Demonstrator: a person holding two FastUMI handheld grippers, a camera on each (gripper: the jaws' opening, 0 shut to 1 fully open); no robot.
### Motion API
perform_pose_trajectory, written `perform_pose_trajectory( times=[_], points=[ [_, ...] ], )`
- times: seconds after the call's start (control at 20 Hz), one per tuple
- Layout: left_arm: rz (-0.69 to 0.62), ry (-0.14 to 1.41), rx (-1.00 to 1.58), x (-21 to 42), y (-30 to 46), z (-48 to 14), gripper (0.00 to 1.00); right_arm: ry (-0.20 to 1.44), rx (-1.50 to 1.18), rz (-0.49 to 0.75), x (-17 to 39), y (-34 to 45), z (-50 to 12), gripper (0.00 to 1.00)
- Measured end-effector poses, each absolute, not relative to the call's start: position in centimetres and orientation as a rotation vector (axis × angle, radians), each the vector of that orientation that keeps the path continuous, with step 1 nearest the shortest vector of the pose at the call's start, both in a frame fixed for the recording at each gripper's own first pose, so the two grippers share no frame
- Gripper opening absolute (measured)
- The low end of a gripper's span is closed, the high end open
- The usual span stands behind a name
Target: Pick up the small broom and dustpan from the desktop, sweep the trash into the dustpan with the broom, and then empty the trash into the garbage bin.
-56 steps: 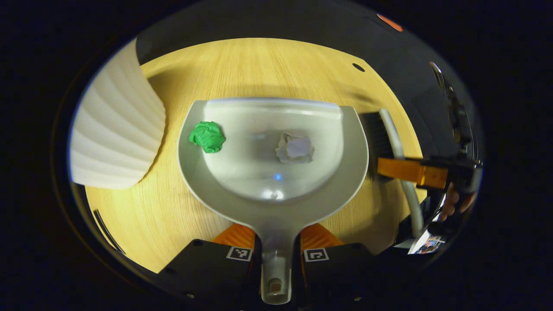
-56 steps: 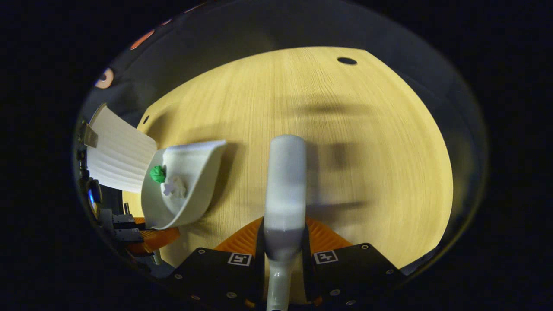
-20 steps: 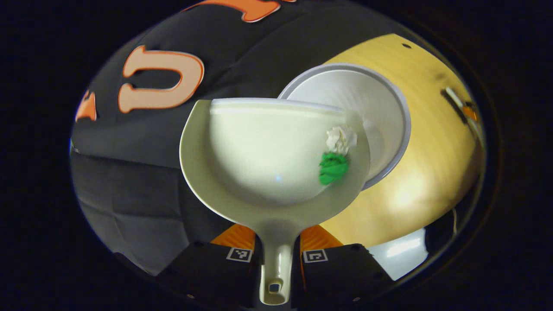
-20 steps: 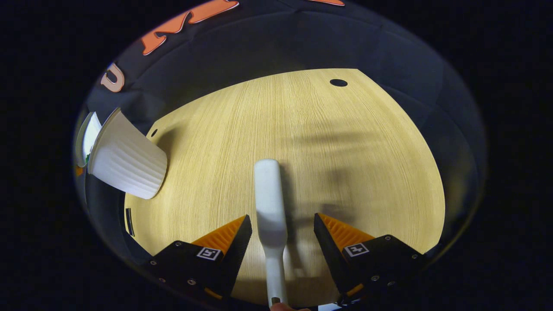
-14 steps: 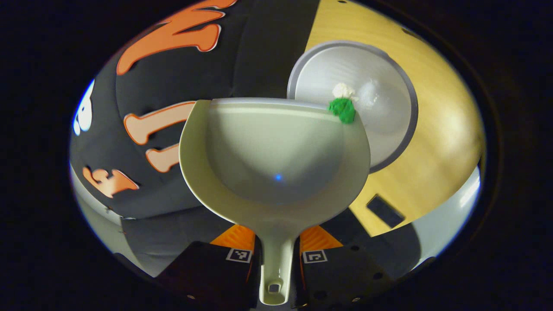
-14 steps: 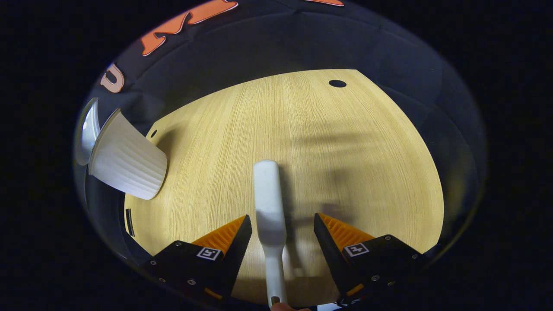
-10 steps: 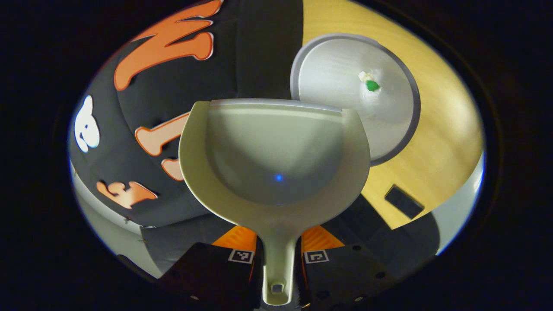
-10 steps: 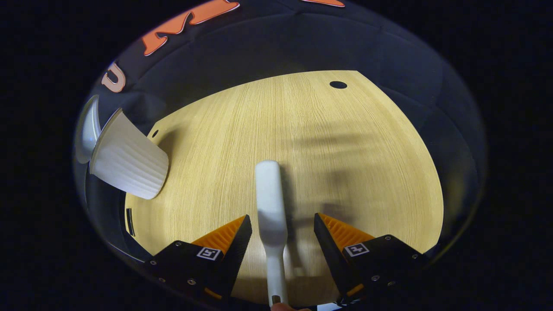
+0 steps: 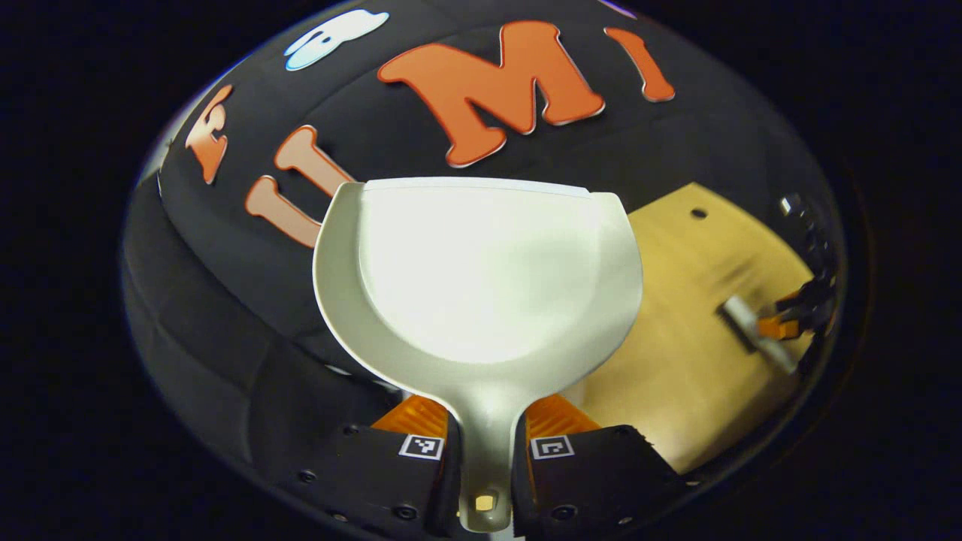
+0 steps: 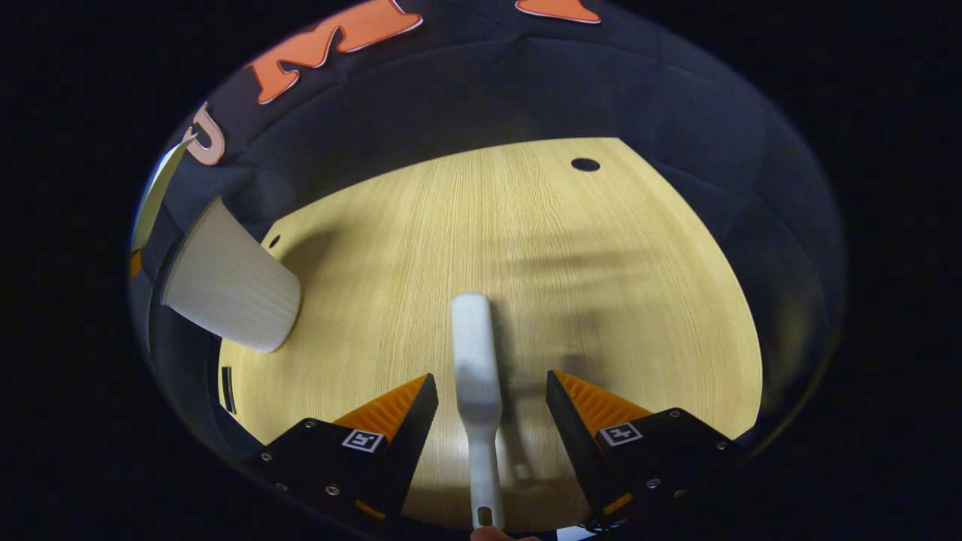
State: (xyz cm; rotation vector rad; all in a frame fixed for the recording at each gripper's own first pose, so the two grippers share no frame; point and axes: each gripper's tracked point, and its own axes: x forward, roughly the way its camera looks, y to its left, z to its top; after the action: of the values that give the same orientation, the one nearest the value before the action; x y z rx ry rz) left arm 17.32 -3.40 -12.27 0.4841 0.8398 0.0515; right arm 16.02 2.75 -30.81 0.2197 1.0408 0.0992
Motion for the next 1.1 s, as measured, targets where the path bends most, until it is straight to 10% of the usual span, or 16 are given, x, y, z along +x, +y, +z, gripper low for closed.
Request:
perform_pose_trajectory(
  times=[0.25,1.1],
  points=[
    [-0.124,0.971,0.143,16.3,-15.4,-25.1,0.28,1.000,0.239,0.051,16.5,1.8,-29.6,0.88],
    [0.068,1.489,-0.041,9.0,-17.8,-44.7,0.29,1.076,0.152,0.108,14.8,4.4,-31.6,0.88]
  ],
)
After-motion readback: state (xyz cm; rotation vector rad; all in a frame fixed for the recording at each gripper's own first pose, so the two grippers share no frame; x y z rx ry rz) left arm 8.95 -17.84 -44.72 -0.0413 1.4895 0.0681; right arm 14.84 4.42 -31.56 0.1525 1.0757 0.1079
